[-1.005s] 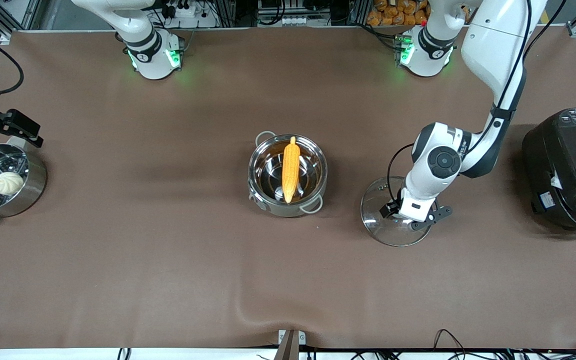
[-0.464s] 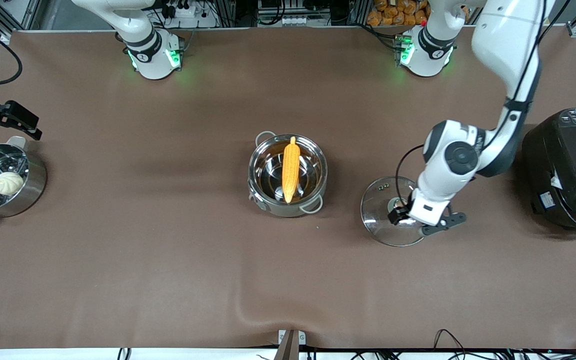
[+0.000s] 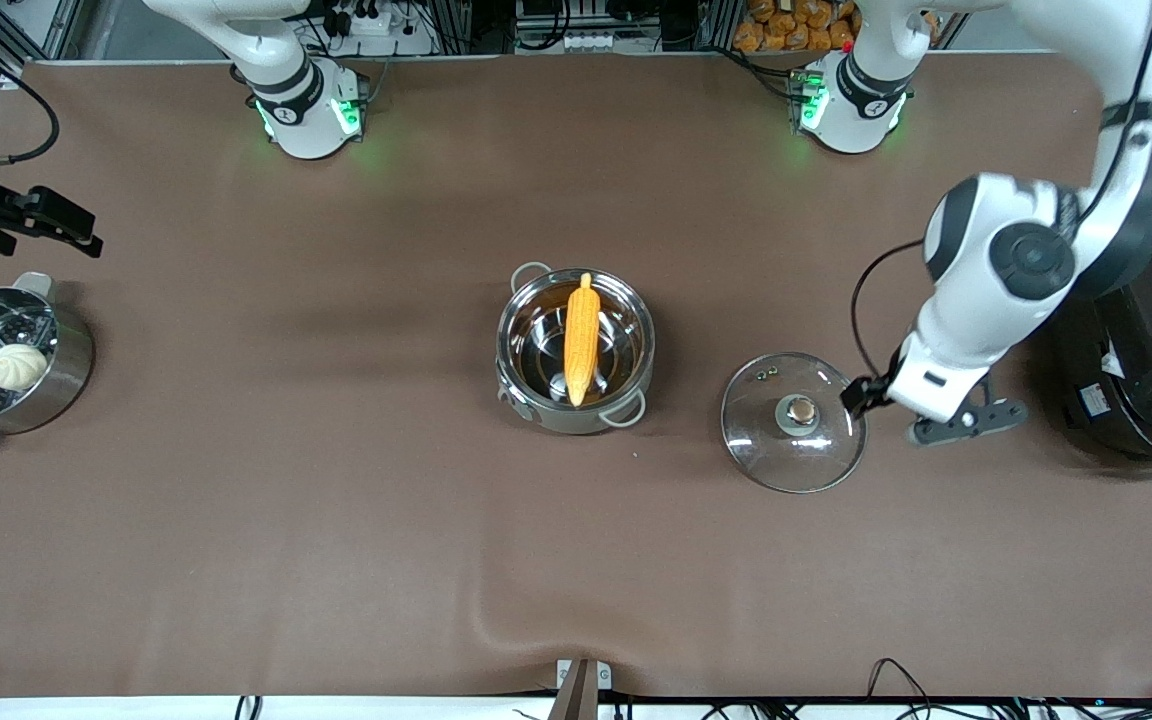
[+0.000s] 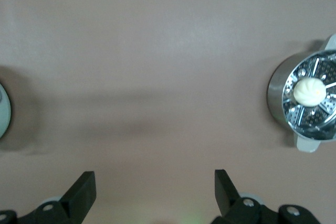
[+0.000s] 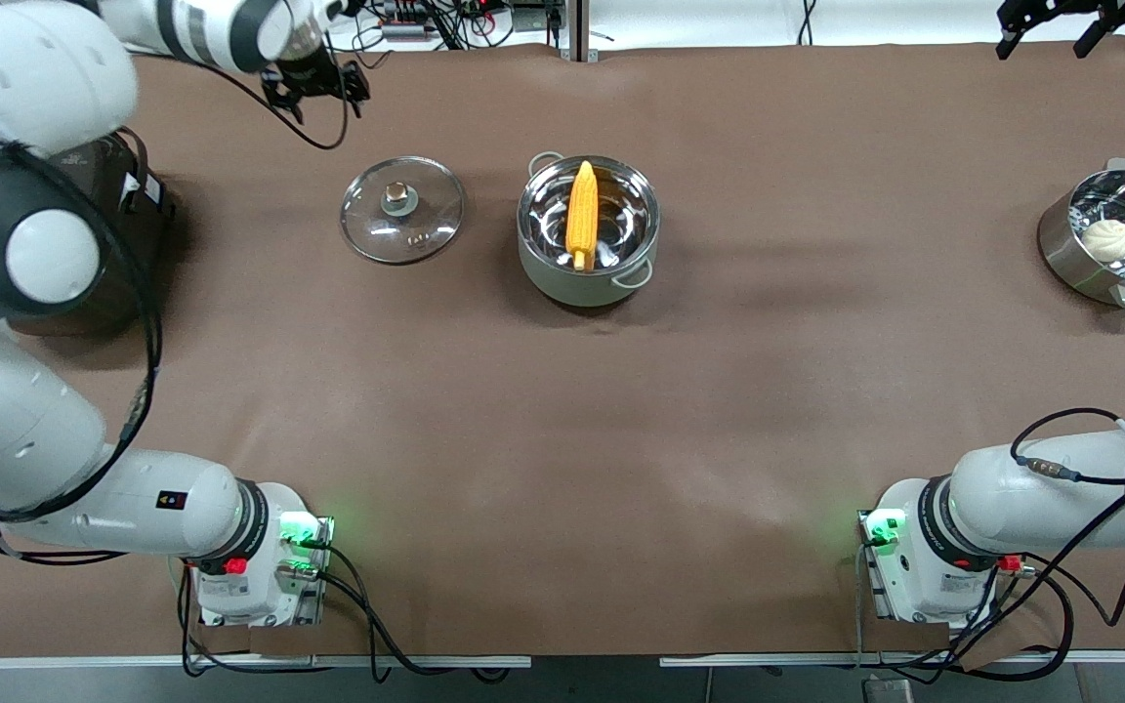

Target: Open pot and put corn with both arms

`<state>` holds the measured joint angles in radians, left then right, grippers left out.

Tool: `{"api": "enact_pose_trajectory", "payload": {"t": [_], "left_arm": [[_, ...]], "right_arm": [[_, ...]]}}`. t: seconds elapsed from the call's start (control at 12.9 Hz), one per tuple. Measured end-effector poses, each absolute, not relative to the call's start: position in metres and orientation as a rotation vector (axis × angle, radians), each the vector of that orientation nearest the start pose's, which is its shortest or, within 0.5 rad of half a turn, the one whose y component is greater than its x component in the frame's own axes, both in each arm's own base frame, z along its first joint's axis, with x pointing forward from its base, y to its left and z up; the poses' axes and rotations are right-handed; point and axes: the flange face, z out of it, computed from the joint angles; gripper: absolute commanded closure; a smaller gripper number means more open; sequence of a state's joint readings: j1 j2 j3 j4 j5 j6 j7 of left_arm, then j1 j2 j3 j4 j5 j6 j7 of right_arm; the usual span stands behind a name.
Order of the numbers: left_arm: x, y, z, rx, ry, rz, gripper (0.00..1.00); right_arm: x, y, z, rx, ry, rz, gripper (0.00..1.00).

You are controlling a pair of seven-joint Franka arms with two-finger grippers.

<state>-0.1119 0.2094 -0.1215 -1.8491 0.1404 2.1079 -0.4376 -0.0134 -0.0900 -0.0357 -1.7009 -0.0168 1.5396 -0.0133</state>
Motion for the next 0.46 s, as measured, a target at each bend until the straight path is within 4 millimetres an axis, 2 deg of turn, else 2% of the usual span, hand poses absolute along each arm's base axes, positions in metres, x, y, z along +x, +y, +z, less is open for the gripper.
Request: {"api": "enact_pose_trajectory", "payload": {"t": [0.23, 0.46], "left_arm": [[0.574, -0.124, 0.488, -3.024, -0.128, -0.068, 0.0], [0.546, -0.117, 0.531, -3.005, 0.018, -0.026, 0.0]], "right_arm": [[0.517, -0.031, 0.608, -3.141, 0.065, 0.151, 0.0], [0.515, -0.031, 0.608, -3.137, 0.067, 0.16, 0.0]]}}
